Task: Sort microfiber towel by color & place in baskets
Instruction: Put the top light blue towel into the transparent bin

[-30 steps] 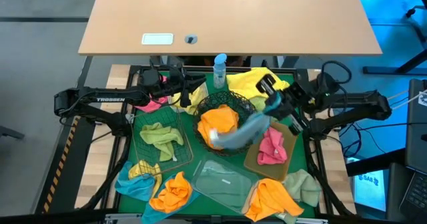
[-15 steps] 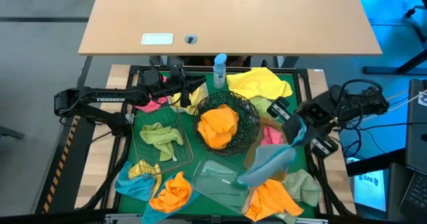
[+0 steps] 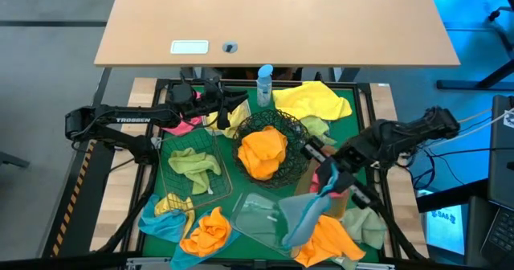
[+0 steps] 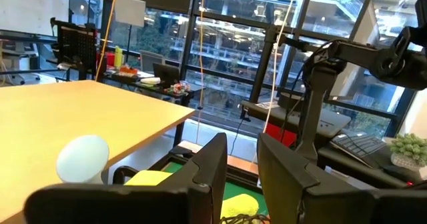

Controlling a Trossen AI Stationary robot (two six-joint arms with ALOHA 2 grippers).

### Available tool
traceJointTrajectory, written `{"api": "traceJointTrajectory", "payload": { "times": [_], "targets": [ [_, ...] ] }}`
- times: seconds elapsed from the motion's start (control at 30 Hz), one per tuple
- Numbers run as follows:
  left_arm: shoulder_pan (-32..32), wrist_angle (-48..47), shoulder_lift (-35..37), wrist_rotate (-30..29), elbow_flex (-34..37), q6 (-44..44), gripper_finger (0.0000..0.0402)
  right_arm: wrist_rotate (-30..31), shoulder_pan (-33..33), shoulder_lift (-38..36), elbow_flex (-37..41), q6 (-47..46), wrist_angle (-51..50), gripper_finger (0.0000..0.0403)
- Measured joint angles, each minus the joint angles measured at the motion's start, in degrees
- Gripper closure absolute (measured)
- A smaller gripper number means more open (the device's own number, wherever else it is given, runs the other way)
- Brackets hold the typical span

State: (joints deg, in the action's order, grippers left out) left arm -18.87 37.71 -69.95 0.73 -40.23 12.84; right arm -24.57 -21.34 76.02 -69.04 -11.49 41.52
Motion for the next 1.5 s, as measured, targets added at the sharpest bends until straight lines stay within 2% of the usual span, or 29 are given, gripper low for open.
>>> {"api": "traceJointTrajectory", "payload": {
  "times": [0.37, 0.77, 0.97, 1.23, 1.4, 1.5],
  "targets": [
    [0.00, -1.33, 0.00, -0.02, 0.00, 0.00, 0.0324, 1.95, 0.00, 6.28, 0.00, 0.03, -2.15, 0.0400],
    [0.00, -2.82, 0.02, -0.02, -0.02, 0.00, 0.0324, 1.83, -0.02, 10.86, 0.02, -0.19, -10.82, 0.0400],
    [0.00, -2.77, 0.02, 0.00, -0.02, 0.00, 0.0324, 1.81, 0.00, 12.43, 0.02, -0.21, -18.53, 0.0400],
    [0.00, -2.78, 0.02, -0.01, -0.02, 0.00, 0.0324, 8.14, 0.00, 12.42, 0.02, -0.04, -30.83, 0.0400],
    [0.00, -2.75, 0.02, -0.02, -0.02, 0.00, 0.0324, 13.24, 0.00, 12.42, 0.02, -0.03, -42.19, 0.0400],
    [0.00, -2.76, 0.02, 0.00, -0.02, 0.00, 0.0324, 13.89, 0.00, 12.42, 0.02, -0.08, -48.28, 0.0400]
  ]
}}
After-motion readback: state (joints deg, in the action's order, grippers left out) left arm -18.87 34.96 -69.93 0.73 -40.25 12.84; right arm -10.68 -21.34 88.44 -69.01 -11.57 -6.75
